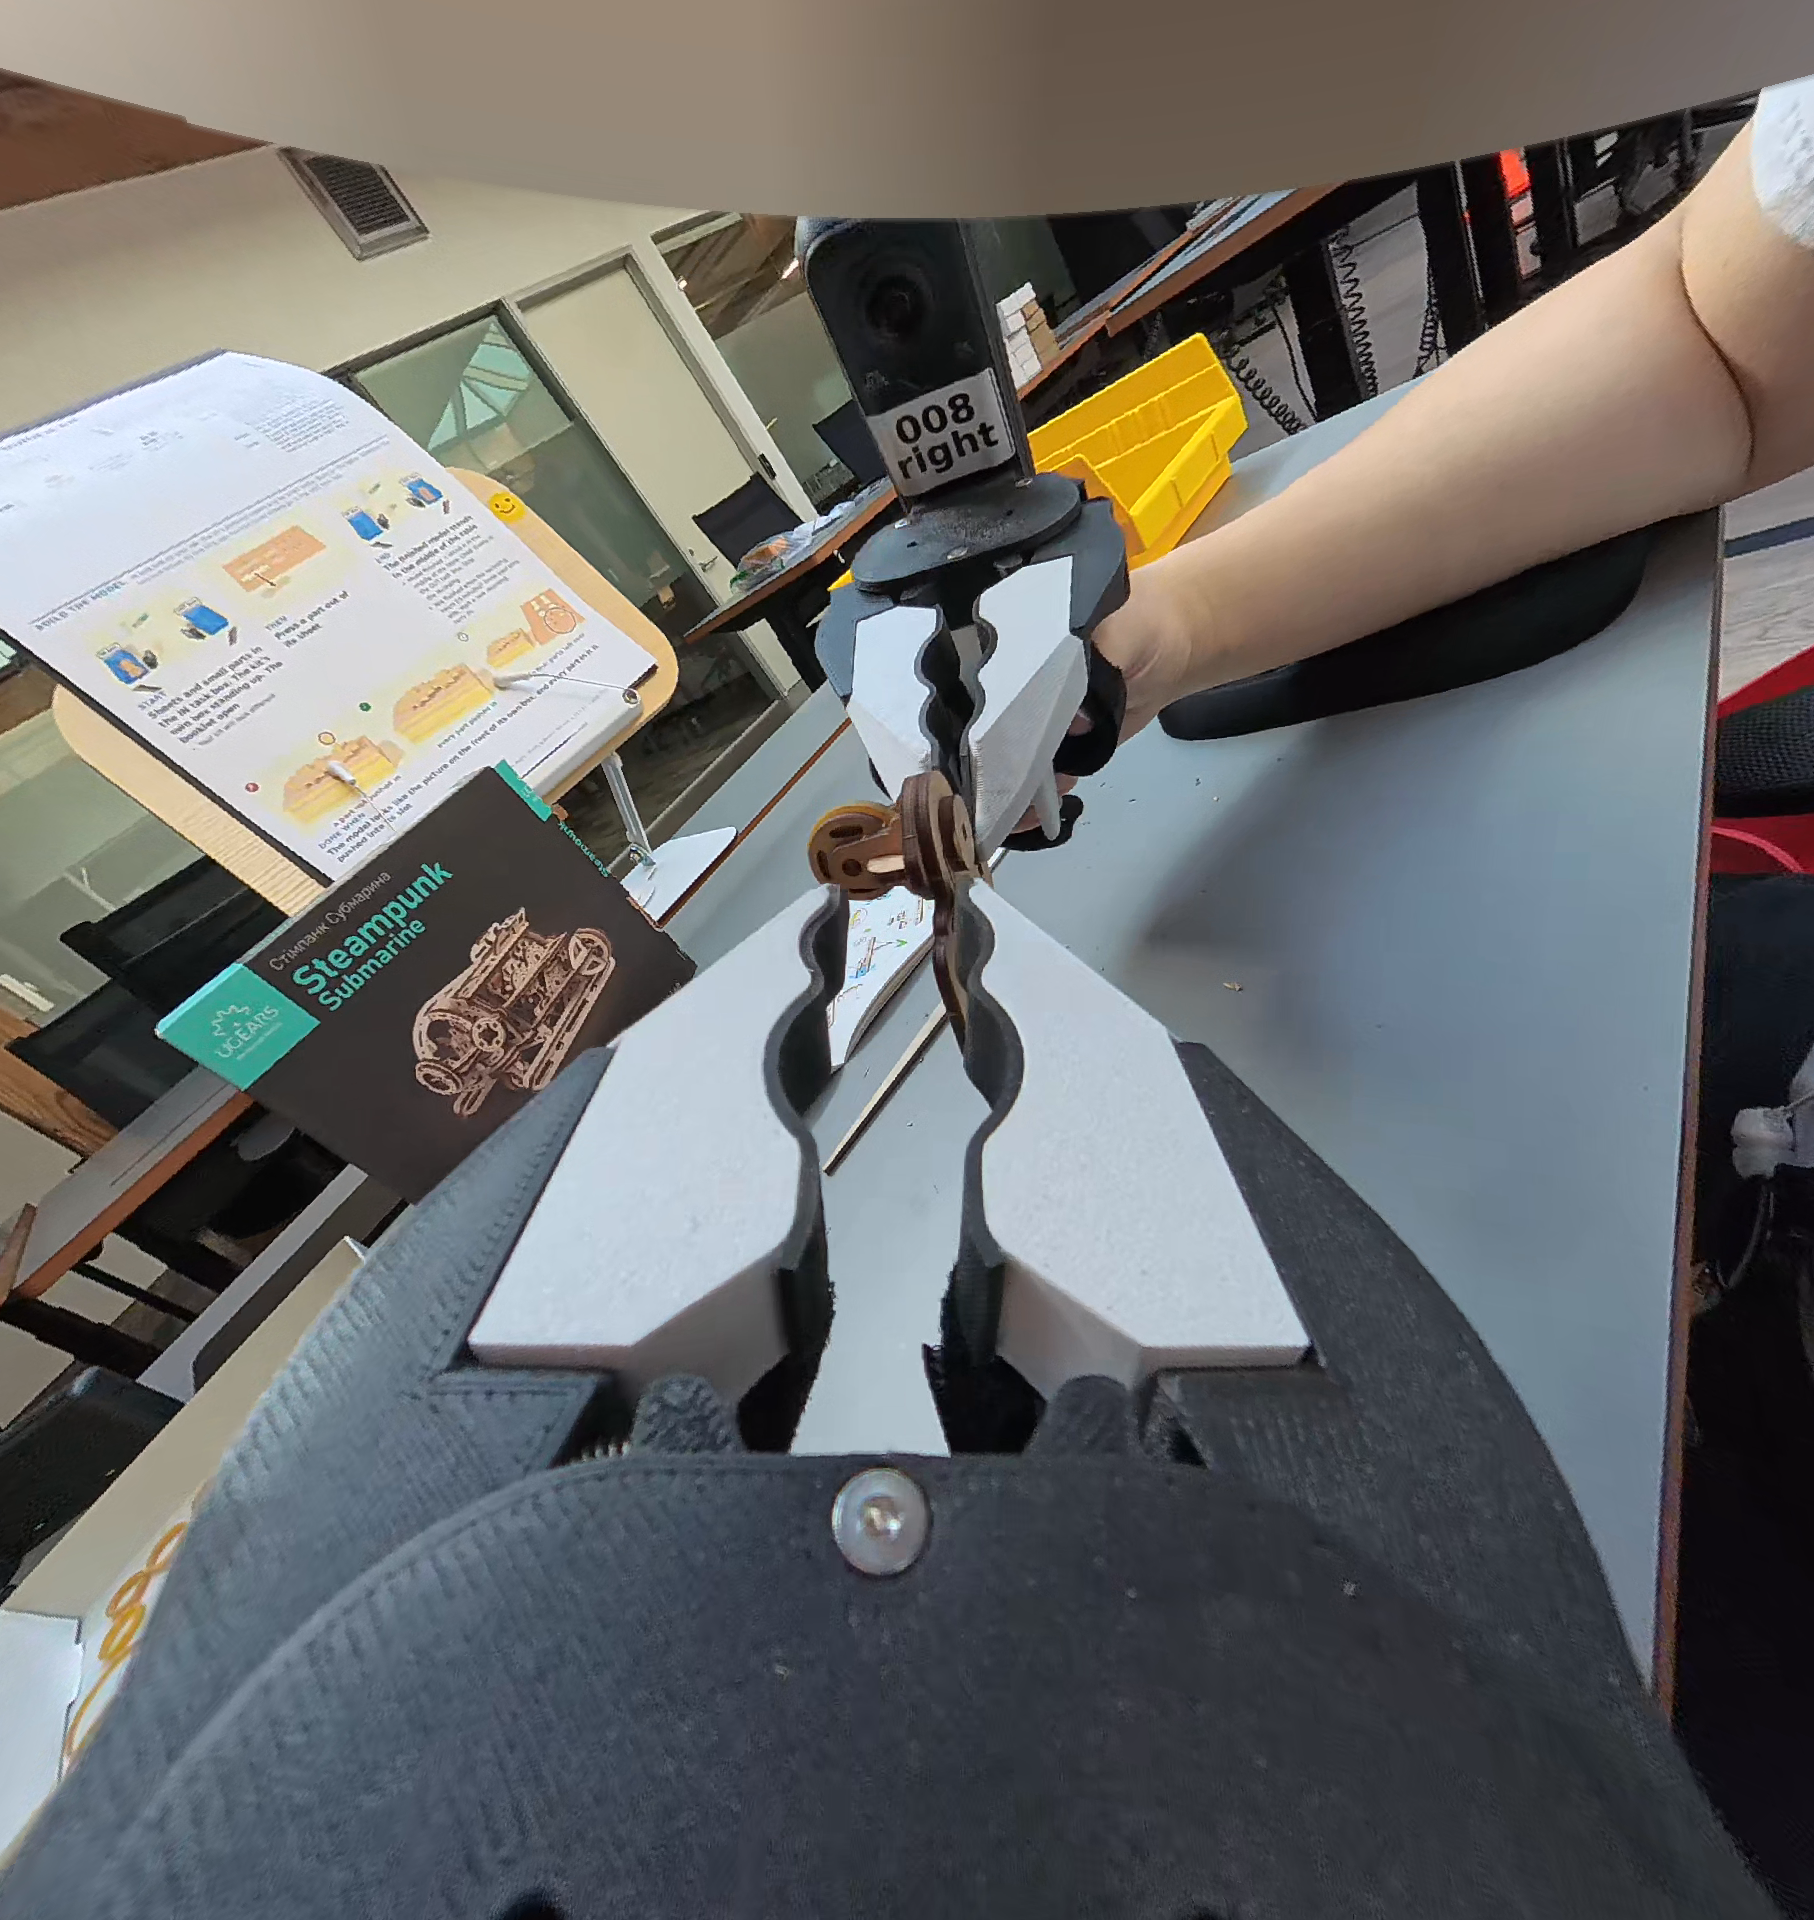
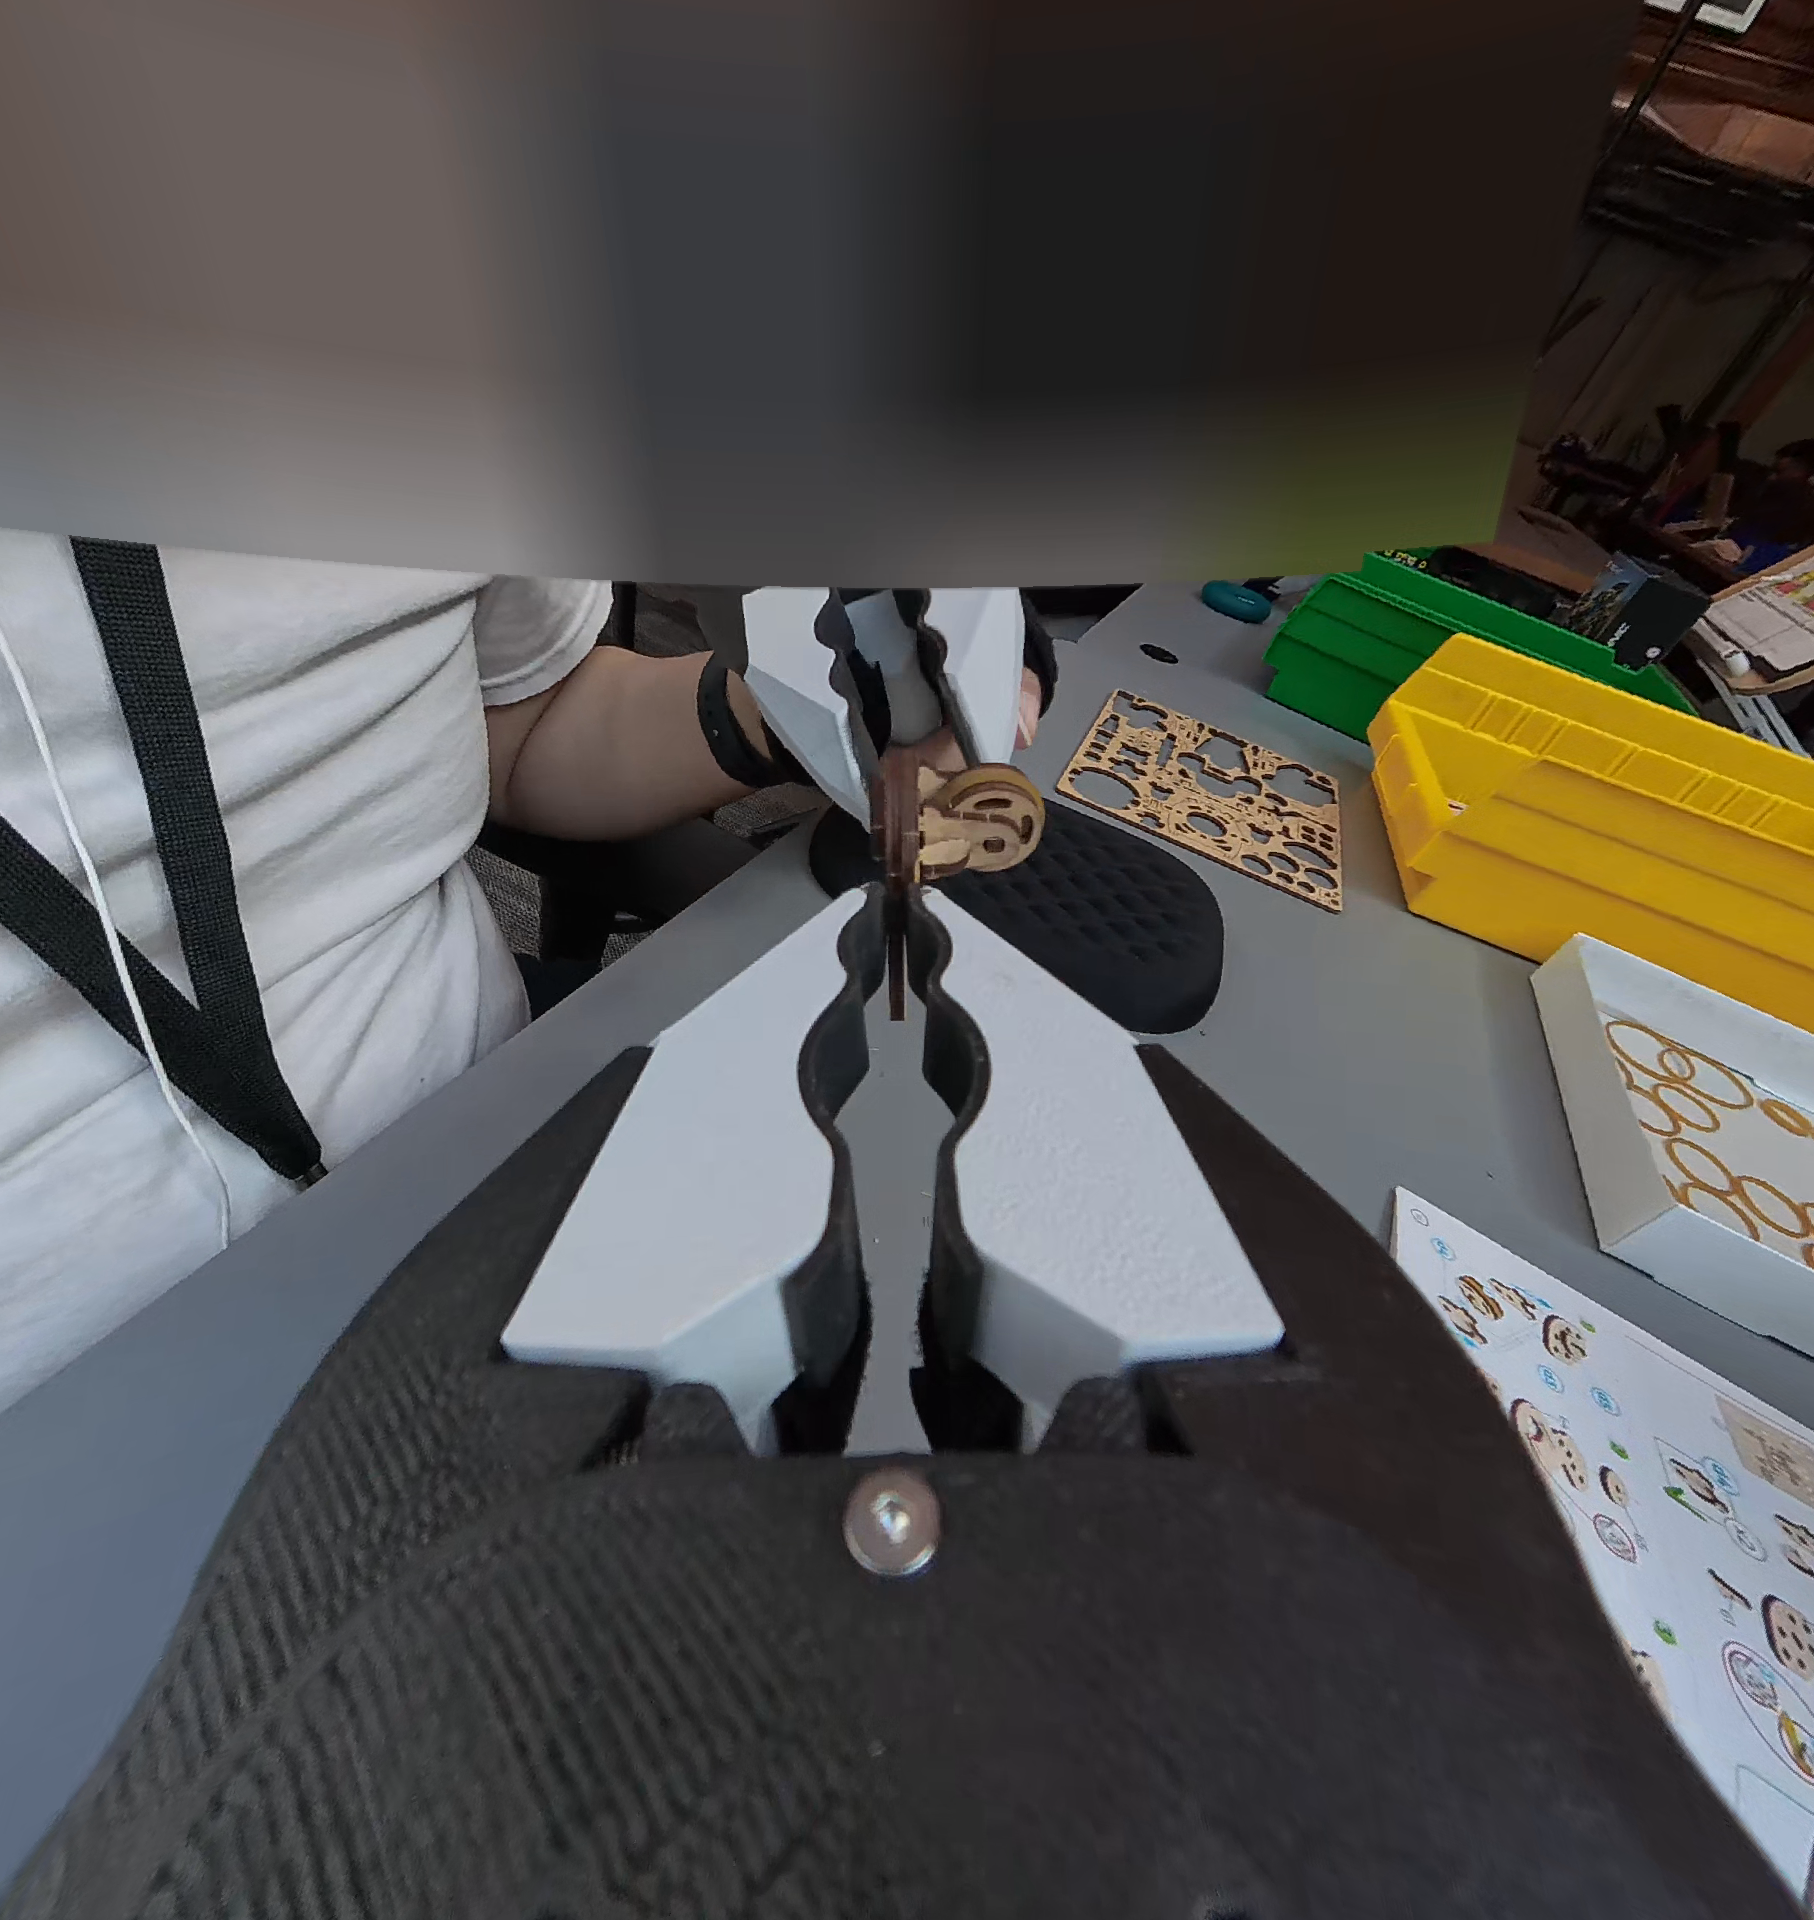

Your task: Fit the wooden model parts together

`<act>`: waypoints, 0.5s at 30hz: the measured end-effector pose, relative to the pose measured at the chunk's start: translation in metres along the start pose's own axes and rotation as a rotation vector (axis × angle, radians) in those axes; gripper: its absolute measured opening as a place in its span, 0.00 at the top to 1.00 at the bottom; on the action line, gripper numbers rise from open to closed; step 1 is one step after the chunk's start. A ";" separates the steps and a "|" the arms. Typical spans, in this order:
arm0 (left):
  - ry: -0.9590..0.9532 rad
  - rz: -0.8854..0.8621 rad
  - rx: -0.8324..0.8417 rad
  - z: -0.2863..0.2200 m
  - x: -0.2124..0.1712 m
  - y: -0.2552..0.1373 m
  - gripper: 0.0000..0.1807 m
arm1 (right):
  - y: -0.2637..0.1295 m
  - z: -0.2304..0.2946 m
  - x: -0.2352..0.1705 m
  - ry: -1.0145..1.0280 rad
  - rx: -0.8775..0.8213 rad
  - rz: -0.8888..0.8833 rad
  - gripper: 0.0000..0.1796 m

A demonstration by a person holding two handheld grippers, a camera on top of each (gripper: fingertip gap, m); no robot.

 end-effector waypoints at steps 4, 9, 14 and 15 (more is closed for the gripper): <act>0.053 -0.019 -0.012 -0.005 0.001 0.000 0.92 | 0.002 0.003 -0.002 -0.056 0.000 0.031 0.99; 0.105 -0.016 -0.003 -0.005 0.002 -0.001 0.93 | 0.002 0.004 0.000 -0.101 -0.005 0.040 0.98; 0.167 -0.020 0.016 -0.004 0.004 -0.002 0.93 | 0.002 0.000 0.009 -0.145 -0.061 0.041 0.90; 0.178 -0.017 0.019 -0.004 0.003 -0.002 0.93 | 0.002 -0.001 0.012 -0.149 -0.073 0.030 0.90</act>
Point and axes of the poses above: each gripper's, where its closed fingertips meet, y out along the fingers, x out of its top, z = x × y across the jaws, the point moved 4 cm from there along -y, back along the fingers, and after that the axes turned 10 degrees about -z, right-handed, at the moved point
